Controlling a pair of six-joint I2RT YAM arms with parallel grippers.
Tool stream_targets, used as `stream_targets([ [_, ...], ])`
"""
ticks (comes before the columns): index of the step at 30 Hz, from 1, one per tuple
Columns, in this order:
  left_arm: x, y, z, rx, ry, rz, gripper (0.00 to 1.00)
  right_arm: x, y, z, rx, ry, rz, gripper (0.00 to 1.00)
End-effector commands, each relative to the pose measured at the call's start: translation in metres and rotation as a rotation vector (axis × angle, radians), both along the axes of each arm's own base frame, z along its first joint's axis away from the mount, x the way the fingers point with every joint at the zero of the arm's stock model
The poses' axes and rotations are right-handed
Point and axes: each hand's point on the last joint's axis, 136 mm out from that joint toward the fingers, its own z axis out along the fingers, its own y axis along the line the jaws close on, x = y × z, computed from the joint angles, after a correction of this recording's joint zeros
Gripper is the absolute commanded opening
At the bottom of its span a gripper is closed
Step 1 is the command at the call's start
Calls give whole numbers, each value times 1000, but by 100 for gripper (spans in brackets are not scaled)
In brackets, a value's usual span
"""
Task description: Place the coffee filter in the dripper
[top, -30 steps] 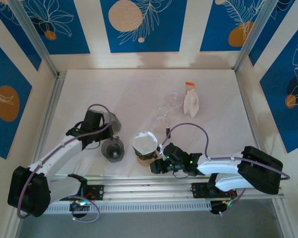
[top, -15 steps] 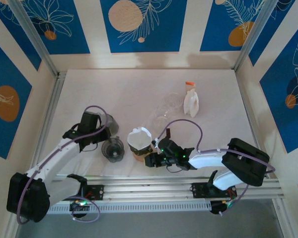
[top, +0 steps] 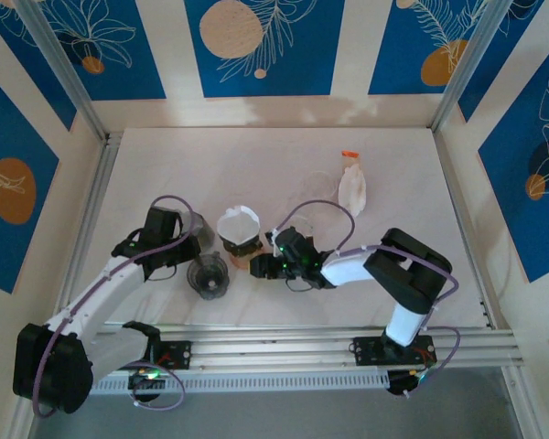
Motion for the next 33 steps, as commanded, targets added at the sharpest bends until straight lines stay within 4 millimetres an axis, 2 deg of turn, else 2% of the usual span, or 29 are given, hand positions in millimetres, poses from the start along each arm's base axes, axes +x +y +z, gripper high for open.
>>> stream_targets([
  [1,-8,7,-4,-4,40,24,5,39,3,1,-5,-87,-48,43],
  [11,-12,12,-4,-2,49,42,3,91,26,-6,-5,-77,-79,42],
  [18,-8,13,1,-5,41,44,3,112,36,-10,-1,-57,-87,42],
  [24,-4,13,4,-7,33,46,2,104,32,-5,-23,-51,-97,45],
  [33,-2,12,4,-14,34,44,0,67,11,-3,-85,-17,-146,49],
])
